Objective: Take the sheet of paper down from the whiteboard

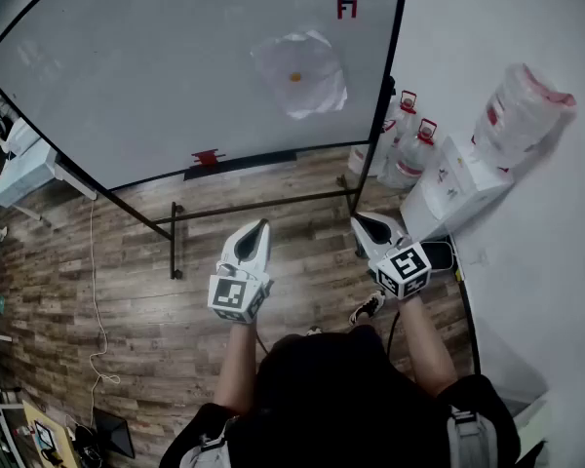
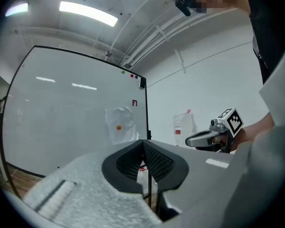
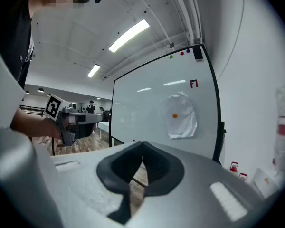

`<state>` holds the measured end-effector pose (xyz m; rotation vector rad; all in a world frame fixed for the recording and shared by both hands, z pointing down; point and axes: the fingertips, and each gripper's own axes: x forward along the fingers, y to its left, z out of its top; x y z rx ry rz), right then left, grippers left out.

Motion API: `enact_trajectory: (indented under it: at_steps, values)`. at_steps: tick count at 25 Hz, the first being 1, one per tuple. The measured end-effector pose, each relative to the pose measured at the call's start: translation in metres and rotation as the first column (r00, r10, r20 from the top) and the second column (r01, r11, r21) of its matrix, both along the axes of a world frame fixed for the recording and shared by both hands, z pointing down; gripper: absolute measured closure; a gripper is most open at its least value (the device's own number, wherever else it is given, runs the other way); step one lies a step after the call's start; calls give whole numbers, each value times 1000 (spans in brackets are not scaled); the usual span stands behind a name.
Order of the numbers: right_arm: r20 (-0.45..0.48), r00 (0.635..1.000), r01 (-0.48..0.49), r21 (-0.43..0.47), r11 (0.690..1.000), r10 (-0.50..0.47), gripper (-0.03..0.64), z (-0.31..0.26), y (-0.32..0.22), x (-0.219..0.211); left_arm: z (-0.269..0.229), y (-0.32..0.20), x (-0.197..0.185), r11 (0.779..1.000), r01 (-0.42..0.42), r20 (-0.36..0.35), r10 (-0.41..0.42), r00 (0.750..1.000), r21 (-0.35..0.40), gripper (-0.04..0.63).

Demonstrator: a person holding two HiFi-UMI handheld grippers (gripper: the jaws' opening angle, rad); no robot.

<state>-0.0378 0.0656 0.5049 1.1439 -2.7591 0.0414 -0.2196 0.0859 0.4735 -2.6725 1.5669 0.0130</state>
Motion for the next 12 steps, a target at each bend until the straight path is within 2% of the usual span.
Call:
enact_trajectory:
  at_steps: [8,12]
  values:
    - [3,1000,-9,-7,1000,9,614,2,-1,2,2,-2,0,1000,-4,6,4,1000,-2,586]
    - [35,999,-18,-6,1000,18,614,-1,-4,5,1,-5,0,1000,0,2,0,1000,-8,586]
